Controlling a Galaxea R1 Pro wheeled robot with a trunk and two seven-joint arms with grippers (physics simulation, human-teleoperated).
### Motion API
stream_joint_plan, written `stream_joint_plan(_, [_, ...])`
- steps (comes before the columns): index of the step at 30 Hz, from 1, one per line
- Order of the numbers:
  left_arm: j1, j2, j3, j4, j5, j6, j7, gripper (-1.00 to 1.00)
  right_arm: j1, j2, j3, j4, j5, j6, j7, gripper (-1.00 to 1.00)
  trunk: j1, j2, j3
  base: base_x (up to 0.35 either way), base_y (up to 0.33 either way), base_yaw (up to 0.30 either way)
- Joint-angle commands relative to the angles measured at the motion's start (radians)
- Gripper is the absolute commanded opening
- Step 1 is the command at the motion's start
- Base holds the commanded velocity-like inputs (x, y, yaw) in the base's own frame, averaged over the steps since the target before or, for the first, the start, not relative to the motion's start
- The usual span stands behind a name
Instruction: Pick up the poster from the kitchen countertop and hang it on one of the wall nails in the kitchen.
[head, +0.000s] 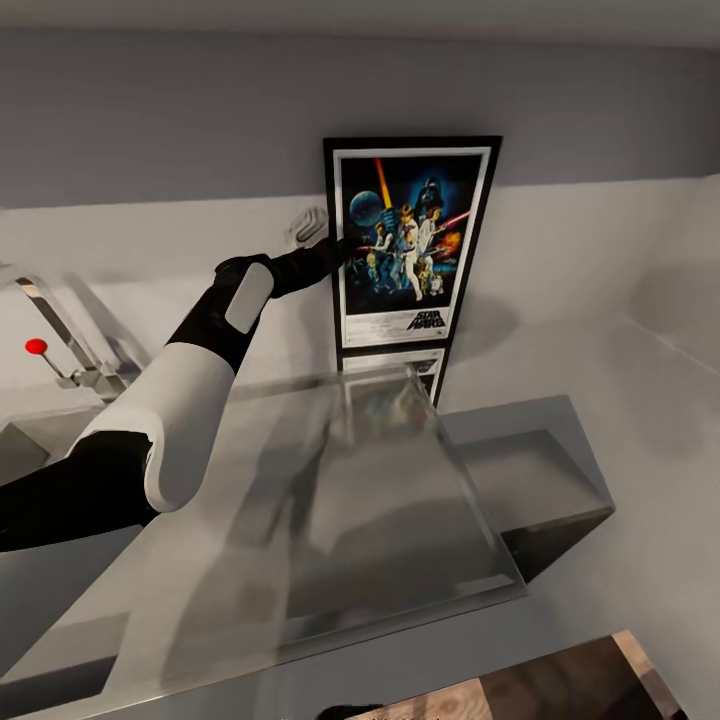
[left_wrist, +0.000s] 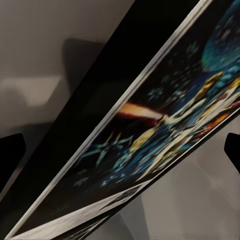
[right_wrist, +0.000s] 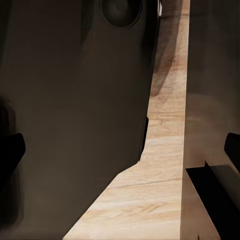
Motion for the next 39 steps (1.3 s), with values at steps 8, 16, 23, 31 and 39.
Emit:
stream_joint_plan(8, [-0.001, -0.001, 0.005, -0.001, 0.005, 0.008, -0.001, 1.00, 0.000, 0.000, -0.001, -0.001, 0.010, -0.001, -0.005, 1.00, 0.000, 0.000, -0.013, 0.000, 0.000, 0.000])
stream_joint_plan(16, [-0.001, -0.001, 0.005, 0.000, 0.005, 0.008, -0.001, 1.00, 0.000, 0.000, -0.001, -0.001, 0.010, -0.001, -0.005, 1.00, 0.000, 0.000, -0.019, 0.000, 0.000, 0.000])
stream_joint_plan(23, [-0.001, -0.001, 0.005, 0.001, 0.005, 0.008, -0.001, 1.00, 0.000, 0.000, 0.000, -0.001, 0.010, -0.001, -0.005, 1.00, 0.000, 0.000, -0.021, 0.000, 0.000, 0.000])
stream_joint_plan(31, [-0.001, -0.001, 0.004, 0.001, 0.005, 0.008, -0.001, 1.00, 0.000, 0.000, 0.000, -0.001, 0.010, -0.001, -0.005, 1.00, 0.000, 0.000, -0.030, 0.000, 0.000, 0.000])
stream_joint_plan(39, [-0.001, -0.001, 0.003, 0.001, 0.005, 0.008, -0.001, 1.00, 0.000, 0.000, 0.000, -0.001, 0.010, -0.001, -0.005, 1.00, 0.000, 0.000, -0.034, 0.000, 0.000, 0.000])
